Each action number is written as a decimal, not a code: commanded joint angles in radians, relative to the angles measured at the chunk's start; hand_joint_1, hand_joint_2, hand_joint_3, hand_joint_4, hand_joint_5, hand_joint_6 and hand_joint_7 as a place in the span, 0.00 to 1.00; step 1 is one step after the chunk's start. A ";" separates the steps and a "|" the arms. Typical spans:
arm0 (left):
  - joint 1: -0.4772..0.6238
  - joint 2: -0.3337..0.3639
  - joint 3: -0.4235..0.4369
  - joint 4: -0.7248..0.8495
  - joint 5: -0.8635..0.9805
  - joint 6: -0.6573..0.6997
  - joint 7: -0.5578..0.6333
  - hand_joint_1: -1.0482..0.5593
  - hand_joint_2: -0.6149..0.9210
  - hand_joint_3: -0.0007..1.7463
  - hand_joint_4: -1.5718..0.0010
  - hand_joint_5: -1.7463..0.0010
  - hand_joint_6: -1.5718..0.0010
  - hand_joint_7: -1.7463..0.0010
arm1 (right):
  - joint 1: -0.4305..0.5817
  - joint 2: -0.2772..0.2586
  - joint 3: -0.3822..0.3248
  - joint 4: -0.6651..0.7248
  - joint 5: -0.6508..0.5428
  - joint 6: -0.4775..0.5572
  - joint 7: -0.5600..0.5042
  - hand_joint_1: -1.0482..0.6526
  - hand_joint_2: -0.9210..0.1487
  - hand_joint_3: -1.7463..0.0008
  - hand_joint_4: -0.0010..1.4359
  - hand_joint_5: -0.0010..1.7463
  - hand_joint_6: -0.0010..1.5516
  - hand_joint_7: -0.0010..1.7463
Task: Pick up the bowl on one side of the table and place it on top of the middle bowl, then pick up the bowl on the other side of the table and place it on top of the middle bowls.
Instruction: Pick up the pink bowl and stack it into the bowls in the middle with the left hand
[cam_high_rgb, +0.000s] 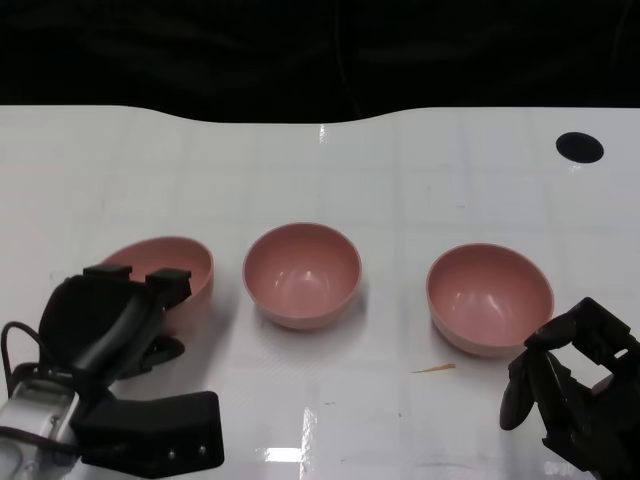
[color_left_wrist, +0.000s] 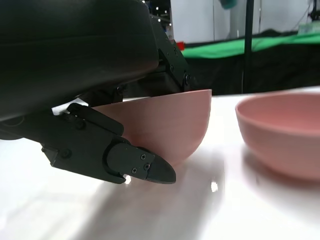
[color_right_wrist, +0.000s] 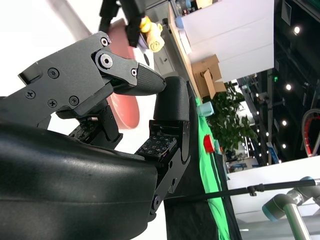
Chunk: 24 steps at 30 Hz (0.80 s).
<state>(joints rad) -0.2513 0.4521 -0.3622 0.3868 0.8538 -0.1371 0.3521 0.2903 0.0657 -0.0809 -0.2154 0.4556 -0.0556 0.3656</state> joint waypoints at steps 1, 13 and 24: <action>0.010 0.060 0.036 -0.103 -0.034 0.005 -0.097 0.54 1.00 0.07 0.51 0.17 0.46 0.51 | -0.005 -0.011 -0.012 0.014 0.009 -0.017 0.006 0.50 0.26 0.53 0.62 0.94 0.52 0.77; -0.033 0.175 0.137 -0.338 -0.099 0.003 -0.363 0.55 1.00 0.10 0.53 0.14 0.47 0.38 | -0.012 -0.021 -0.024 0.026 0.016 -0.006 0.017 0.49 0.22 0.56 0.62 0.93 0.52 0.76; -0.145 0.117 0.082 -0.393 -0.065 -0.045 -0.445 0.54 1.00 0.03 0.50 0.17 0.44 0.43 | -0.017 -0.014 -0.018 0.039 0.013 -0.015 0.021 0.50 0.25 0.53 0.63 0.93 0.53 0.75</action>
<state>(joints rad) -0.3803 0.5730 -0.2707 -0.0033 0.7797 -0.1846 -0.0767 0.2770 0.0613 -0.0936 -0.1805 0.4593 -0.0596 0.3818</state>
